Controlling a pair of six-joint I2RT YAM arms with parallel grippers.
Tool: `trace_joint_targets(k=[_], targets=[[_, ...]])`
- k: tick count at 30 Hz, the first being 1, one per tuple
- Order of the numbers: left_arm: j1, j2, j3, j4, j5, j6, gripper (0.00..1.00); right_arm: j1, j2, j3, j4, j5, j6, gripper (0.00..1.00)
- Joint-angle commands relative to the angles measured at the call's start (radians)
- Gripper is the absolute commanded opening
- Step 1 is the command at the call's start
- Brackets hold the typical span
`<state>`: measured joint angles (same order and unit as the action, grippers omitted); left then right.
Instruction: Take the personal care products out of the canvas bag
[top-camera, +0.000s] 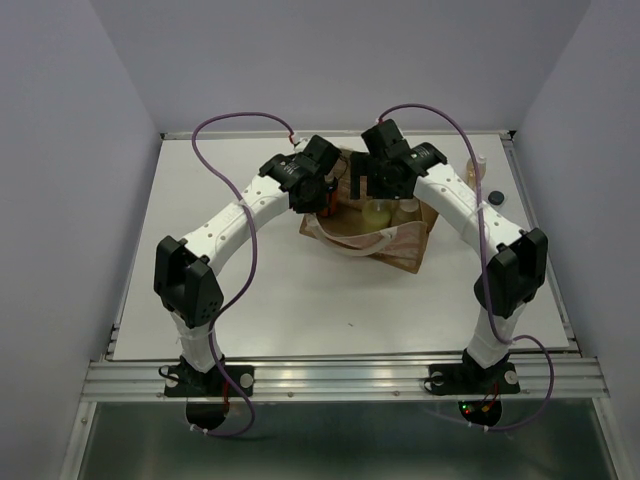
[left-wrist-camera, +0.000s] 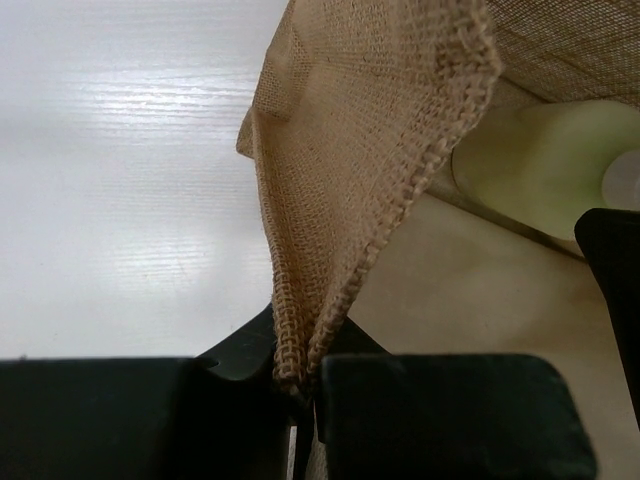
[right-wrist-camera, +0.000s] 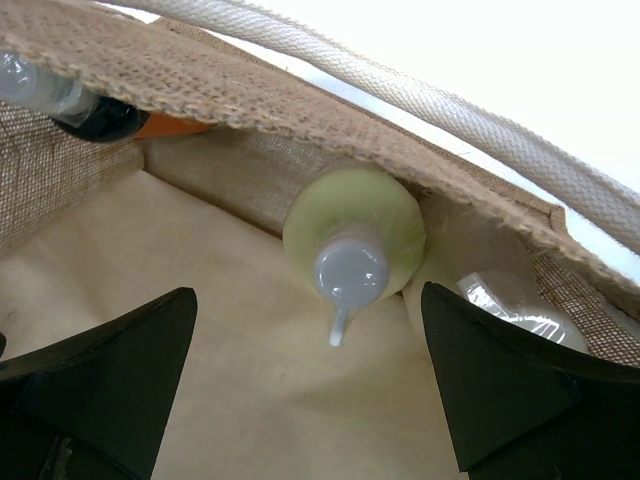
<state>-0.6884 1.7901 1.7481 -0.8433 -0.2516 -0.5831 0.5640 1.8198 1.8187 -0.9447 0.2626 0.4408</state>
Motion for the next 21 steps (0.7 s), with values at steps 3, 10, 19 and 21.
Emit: trace_joint_targets(k=[3, 10, 19, 21], targets=[[-0.017, -0.037, -0.038, -0.014, 0.009, -0.018, 0.0, 0.007, 0.006, -0.035, 0.06, 0.044, 0.016, 1.0], [-0.019, -0.034, -0.033, -0.016, 0.006, -0.02, 0.0, 0.028, 0.007, -0.119, 0.136, 0.055, -0.008, 1.0], [-0.023, -0.031, -0.025, -0.022, 0.005, -0.021, 0.0, 0.037, 0.036, -0.16, 0.149, 0.134, 0.015, 1.0], [-0.022, -0.032, -0.027, -0.023, 0.003, -0.023, 0.0, 0.037, 0.049, -0.154, 0.141, 0.19, 0.033, 1.0]])
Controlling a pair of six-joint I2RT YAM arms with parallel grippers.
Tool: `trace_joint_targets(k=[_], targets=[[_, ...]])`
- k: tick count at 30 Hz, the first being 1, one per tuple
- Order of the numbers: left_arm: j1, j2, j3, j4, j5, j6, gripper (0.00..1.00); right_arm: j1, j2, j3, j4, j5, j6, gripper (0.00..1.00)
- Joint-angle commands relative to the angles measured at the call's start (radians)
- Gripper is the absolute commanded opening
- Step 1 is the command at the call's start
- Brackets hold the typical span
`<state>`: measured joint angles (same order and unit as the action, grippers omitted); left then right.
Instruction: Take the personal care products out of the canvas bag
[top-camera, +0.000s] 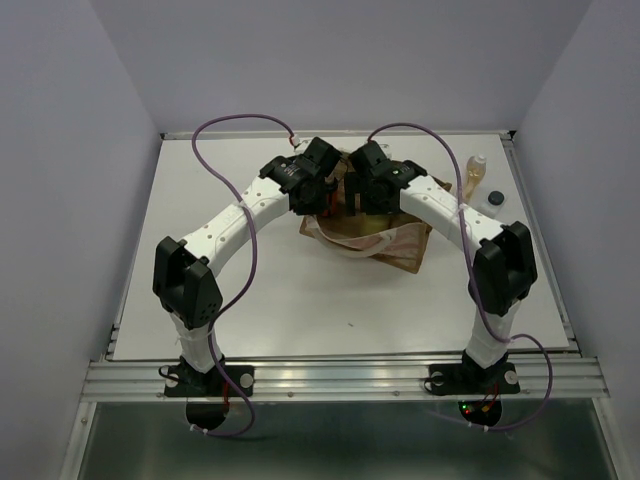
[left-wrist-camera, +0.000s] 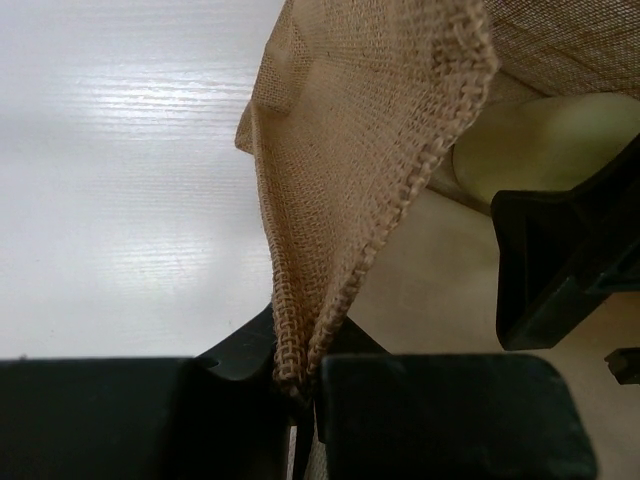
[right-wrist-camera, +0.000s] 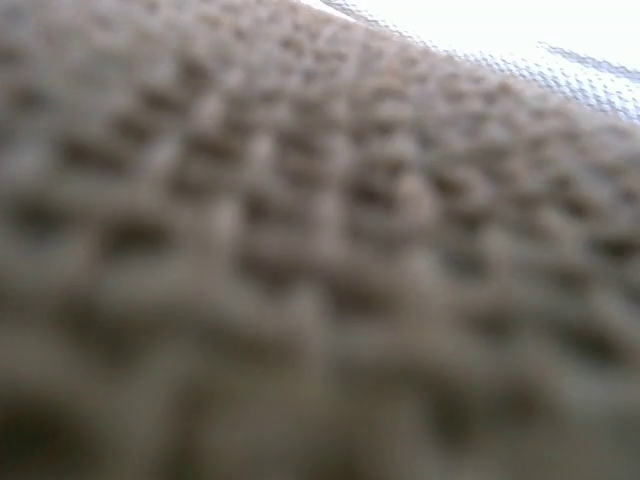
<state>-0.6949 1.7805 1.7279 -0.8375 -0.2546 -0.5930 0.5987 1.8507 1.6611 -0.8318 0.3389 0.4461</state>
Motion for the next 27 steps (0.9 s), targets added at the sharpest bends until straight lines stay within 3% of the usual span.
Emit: trace_joint_targets(k=[1, 15, 17, 20, 25, 27], targets=[[-0.017, -0.023, -0.007, -0.031, 0.006, -0.013, 0.0, 0.003, 0.025, 0.015, 0.01, 0.13, 0.04, 1.0], [-0.022, -0.027, -0.018, -0.032, 0.009, -0.024, 0.0, 0.003, 0.082, 0.039, 0.031, 0.218, 0.164, 0.97], [-0.021, -0.027, -0.016, -0.034, 0.008, -0.024, 0.0, 0.003, 0.081, 0.04, 0.039, 0.218, 0.164, 0.88], [-0.022, -0.027, -0.008, -0.038, 0.002, -0.021, 0.0, 0.003, 0.068, 0.031, 0.033, 0.218, 0.175, 0.66], [-0.023, -0.033, -0.01, -0.037, -0.002, -0.016, 0.0, 0.003, 0.044, 0.009, 0.007, 0.236, 0.19, 0.43], [-0.025, -0.033, -0.008, -0.037, -0.002, -0.013, 0.0, 0.003, 0.036, 0.009, -0.007, 0.236, 0.197, 0.38]])
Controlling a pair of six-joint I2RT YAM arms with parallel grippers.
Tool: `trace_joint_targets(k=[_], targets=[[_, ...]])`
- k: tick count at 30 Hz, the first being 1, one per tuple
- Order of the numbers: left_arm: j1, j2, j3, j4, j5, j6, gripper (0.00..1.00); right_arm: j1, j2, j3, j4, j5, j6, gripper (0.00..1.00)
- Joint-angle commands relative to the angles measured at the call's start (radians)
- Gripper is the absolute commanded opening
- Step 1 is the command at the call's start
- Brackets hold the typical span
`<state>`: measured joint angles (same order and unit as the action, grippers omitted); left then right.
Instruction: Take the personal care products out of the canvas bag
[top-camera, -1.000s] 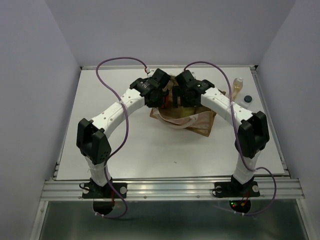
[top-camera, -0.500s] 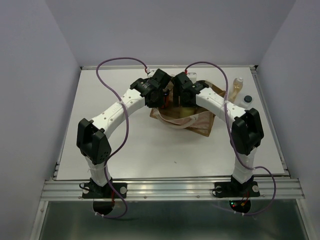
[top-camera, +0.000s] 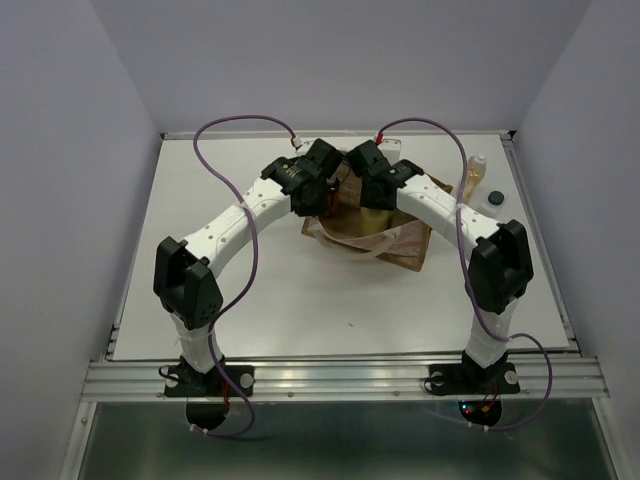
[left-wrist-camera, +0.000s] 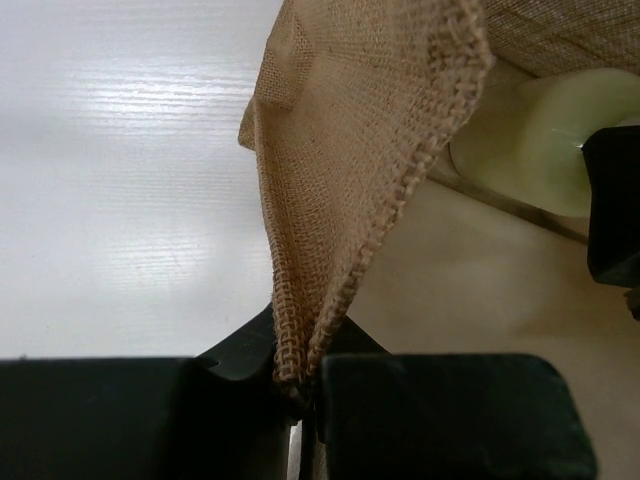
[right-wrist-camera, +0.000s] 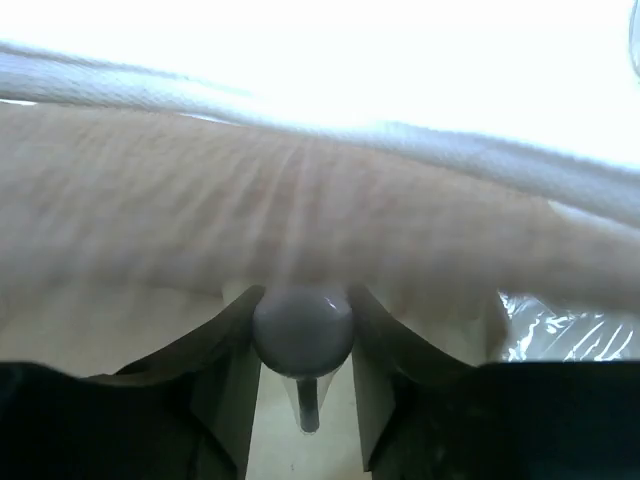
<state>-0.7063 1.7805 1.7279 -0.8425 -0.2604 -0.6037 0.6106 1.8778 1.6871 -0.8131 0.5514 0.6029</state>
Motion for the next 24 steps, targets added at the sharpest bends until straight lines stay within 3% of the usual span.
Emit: trace_joint_targets(k=[1, 9, 11, 12, 24], targets=[[-0.012, -0.035, -0.007, -0.029, 0.004, -0.001, 0.0, -0.009, 0.004, -0.017, -0.037, 0.024, 0.041, 0.34], [-0.013, -0.03, 0.01, -0.032, -0.005, 0.013, 0.0, -0.009, -0.014, 0.002, -0.028, 0.005, 0.025, 0.16], [-0.013, -0.027, 0.015, -0.035, -0.008, 0.016, 0.0, -0.009, -0.017, 0.023, -0.029, -0.001, 0.005, 0.03], [-0.013, -0.027, 0.016, -0.035, -0.01, 0.016, 0.0, -0.009, -0.019, 0.035, -0.028, -0.005, -0.005, 0.01], [-0.009, 0.003, 0.055, -0.04, -0.017, 0.024, 0.0, -0.009, -0.092, 0.201, -0.021, -0.093, -0.132, 0.01]])
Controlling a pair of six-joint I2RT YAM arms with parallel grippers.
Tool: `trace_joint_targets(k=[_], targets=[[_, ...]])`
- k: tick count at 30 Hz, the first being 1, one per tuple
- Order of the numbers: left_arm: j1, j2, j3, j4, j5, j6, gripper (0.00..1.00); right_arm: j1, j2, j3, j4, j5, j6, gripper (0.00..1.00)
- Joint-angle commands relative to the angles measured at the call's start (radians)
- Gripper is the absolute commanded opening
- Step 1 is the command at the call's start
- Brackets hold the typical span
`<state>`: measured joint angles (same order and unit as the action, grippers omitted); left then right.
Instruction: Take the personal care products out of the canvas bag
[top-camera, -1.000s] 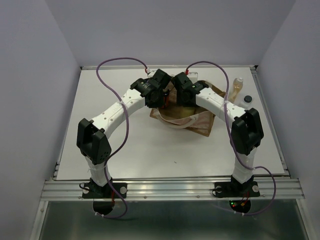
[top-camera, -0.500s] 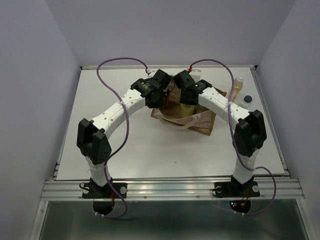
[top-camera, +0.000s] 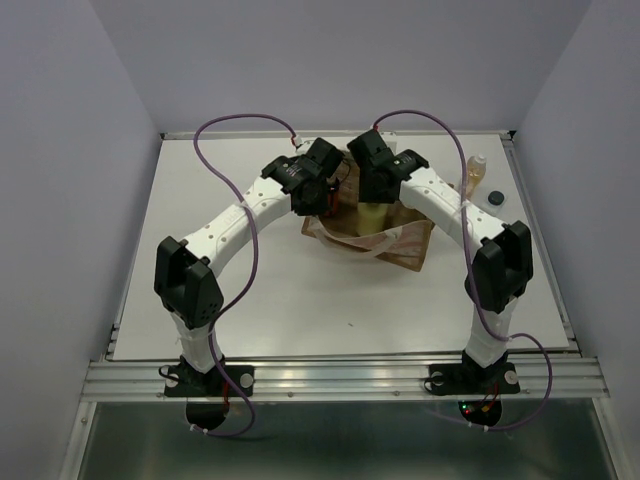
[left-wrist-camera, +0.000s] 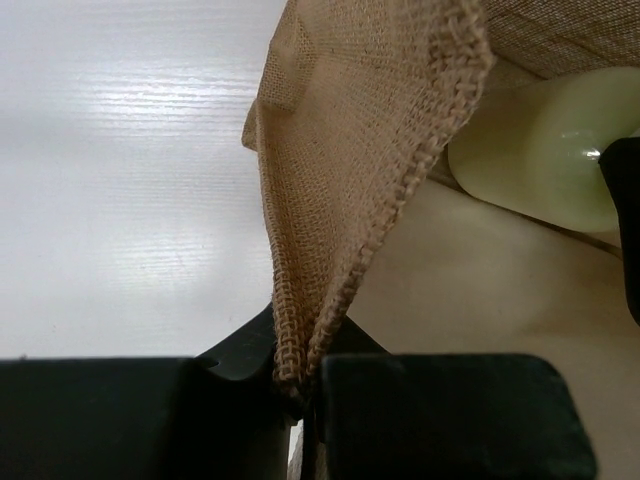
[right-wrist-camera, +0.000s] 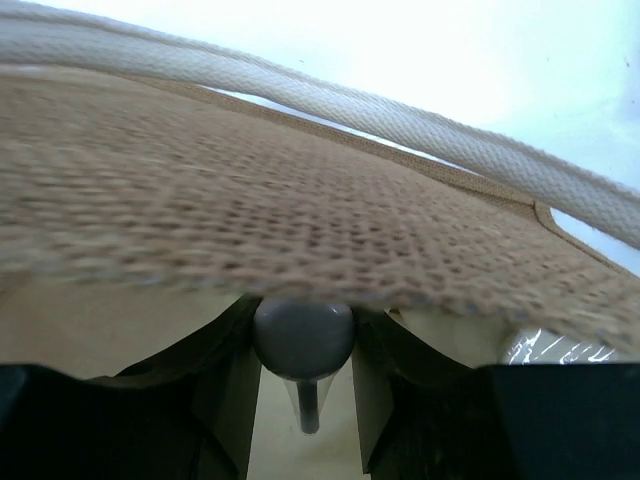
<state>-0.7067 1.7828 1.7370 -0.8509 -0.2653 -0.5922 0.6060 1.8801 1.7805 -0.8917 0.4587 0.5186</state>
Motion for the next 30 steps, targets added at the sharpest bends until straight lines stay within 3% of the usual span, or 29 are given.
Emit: trace_joint_targets(k=[1, 22, 30], targets=[[-0.01, 0.003, 0.048, -0.031, -0.014, 0.014, 0.0, -0.005, -0.098, 0.117, 0.054, -0.005, -0.058, 0.01], [0.061, 0.063, 0.136, -0.03, -0.026, 0.009, 0.0, -0.014, -0.2, 0.566, 0.088, 0.023, -0.187, 0.01], [0.067, 0.067, 0.133, -0.014, -0.006, 0.014, 0.0, -0.106, -0.245, 0.615, 0.241, 0.018, -0.088, 0.01]])
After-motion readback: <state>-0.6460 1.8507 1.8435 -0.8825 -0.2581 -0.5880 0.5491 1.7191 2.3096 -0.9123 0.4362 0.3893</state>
